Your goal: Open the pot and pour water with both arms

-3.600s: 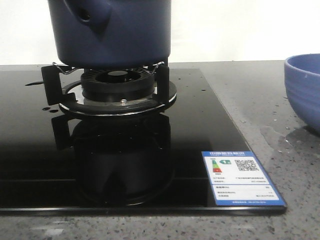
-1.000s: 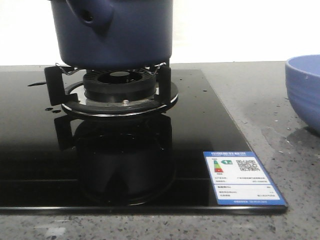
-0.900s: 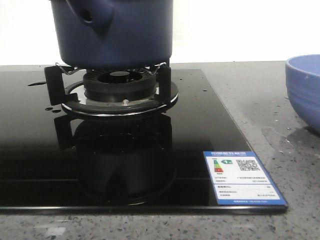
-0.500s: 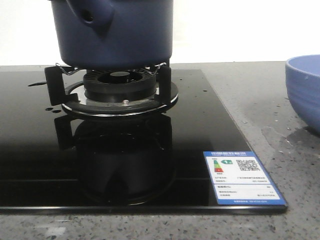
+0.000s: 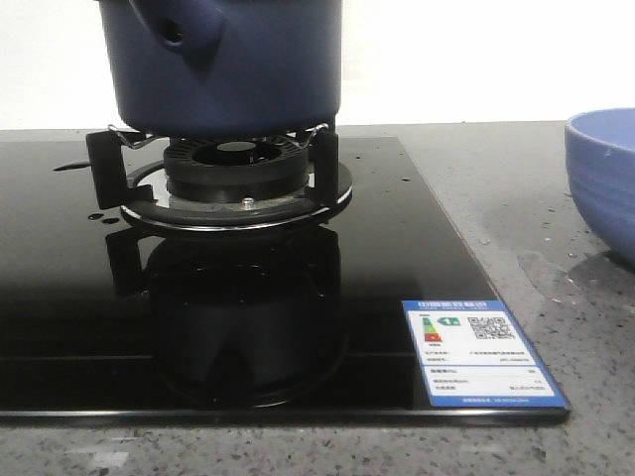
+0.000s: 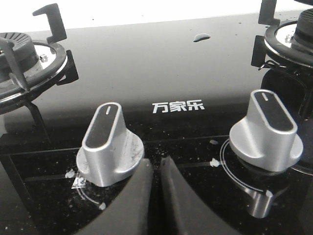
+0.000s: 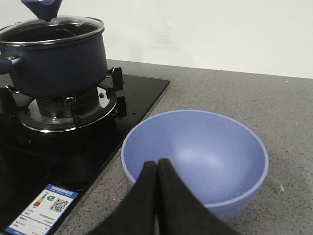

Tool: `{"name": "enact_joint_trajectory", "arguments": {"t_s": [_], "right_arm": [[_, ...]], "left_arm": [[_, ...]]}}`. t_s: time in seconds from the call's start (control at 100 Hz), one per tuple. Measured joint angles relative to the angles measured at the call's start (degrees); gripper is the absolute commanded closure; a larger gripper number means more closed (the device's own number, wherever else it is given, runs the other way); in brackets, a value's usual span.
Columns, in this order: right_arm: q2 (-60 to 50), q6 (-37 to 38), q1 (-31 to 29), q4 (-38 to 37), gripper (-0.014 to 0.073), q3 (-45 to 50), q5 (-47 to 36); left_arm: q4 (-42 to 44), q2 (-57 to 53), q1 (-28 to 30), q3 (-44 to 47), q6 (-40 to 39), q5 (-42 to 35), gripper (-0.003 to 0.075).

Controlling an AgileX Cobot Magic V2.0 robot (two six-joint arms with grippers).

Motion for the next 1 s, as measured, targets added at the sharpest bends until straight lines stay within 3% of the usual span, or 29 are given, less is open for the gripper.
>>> {"name": "enact_joint_trajectory", "arguments": {"t_s": [0.56, 0.8, 1.0], "right_arm": [[0.0, 0.9, -0.4, -2.0, 0.0658, 1.9, -2.7], [0.0, 11.7, -9.9, -10.6, 0.0658, 15.3, -21.3], [0.0, 17.5, -17.1, -15.8, 0.0658, 25.2, -25.2]], "left_arm": [[0.0, 0.0, 0.0, 0.0, 0.0, 0.0, 0.0741], [0.0, 0.0, 0.0, 0.0, 0.0, 0.0, 0.0741], [0.0, 0.0, 0.0, 0.0, 0.0, 0.0, 0.0741]]}}
